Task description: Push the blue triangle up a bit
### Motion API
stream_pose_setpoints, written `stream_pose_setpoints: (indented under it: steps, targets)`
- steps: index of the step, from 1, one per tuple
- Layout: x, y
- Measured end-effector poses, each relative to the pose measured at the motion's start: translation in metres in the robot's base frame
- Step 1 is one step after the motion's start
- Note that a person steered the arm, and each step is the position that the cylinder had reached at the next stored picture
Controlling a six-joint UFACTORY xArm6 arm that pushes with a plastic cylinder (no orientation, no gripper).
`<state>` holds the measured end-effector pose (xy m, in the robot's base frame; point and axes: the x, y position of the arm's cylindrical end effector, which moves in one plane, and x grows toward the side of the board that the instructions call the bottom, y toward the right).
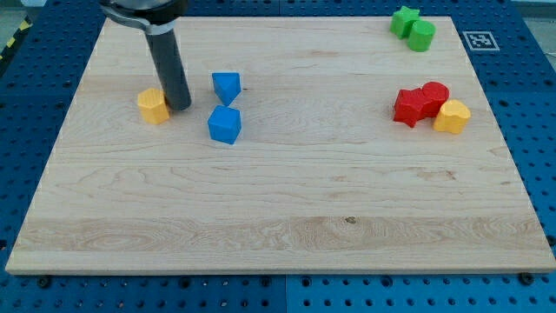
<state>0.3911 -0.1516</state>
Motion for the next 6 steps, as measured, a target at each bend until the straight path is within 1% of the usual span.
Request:
stream_pose_setpoints:
  steps: [1,2,4,6]
  targets:
    - [0.000,-0.020]
    - [0.000,-0.017]
    - [-0.001,0.038]
    - [-0.028,0.110]
